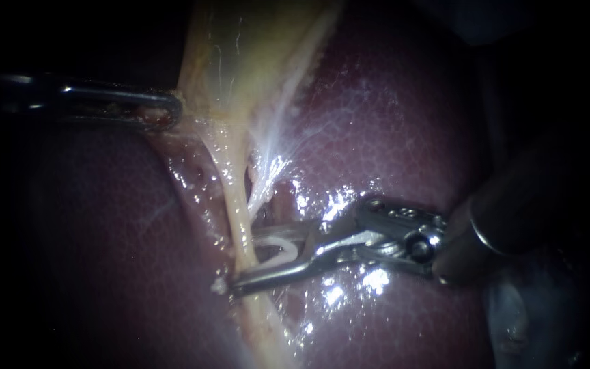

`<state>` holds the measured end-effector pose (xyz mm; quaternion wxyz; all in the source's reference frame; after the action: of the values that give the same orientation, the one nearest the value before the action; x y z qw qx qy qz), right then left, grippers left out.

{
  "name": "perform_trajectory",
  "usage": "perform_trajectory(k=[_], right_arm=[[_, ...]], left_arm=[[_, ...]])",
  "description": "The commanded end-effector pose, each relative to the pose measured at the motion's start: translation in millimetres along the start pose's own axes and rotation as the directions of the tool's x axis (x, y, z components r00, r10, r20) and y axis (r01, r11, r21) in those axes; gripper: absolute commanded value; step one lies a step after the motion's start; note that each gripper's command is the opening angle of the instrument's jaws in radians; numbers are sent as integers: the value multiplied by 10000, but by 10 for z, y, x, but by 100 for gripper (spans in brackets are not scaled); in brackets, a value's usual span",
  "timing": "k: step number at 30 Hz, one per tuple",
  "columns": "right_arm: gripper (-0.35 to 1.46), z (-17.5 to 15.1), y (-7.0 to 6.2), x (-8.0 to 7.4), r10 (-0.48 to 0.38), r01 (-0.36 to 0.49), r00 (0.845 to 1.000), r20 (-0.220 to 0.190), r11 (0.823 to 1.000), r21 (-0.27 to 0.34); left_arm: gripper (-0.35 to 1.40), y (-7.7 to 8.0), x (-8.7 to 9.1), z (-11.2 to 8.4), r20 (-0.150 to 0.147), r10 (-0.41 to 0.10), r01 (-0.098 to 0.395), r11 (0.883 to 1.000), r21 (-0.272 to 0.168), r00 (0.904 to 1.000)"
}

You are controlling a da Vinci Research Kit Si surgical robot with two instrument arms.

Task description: Clipping second clip left tube

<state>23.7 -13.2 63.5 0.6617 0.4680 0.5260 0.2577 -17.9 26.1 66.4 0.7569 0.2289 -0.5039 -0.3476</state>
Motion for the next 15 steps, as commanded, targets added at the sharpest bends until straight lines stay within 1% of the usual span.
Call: perform_trajectory(k=[1, 6, 10, 15], right_arm=[[49, 1, -1, 1, -18, 19, 10000, -56, 10000, 28], [49, 1, -10, 9, 75, -73, 9998, -168, 9999, 124], [49, 0, -17, 17, 111, -100, 9992, -383, 9996, 279], [48, -1, -24, 23, 147, -130, 9988, -466, 9993, 361]], left_arm=[[-35, 0, 0, 0, 0, -3, 3, 10000, -4, 10000], [-35, 0, 0, 0, 0, -3, 3, 10000, -5, 10000], [-35, 0, 0, 0, 1, -3, 3, 10000, -6, 10000], [-35, 0, 0, 1, 1, -2, 2, 10000, -8, 10000]])
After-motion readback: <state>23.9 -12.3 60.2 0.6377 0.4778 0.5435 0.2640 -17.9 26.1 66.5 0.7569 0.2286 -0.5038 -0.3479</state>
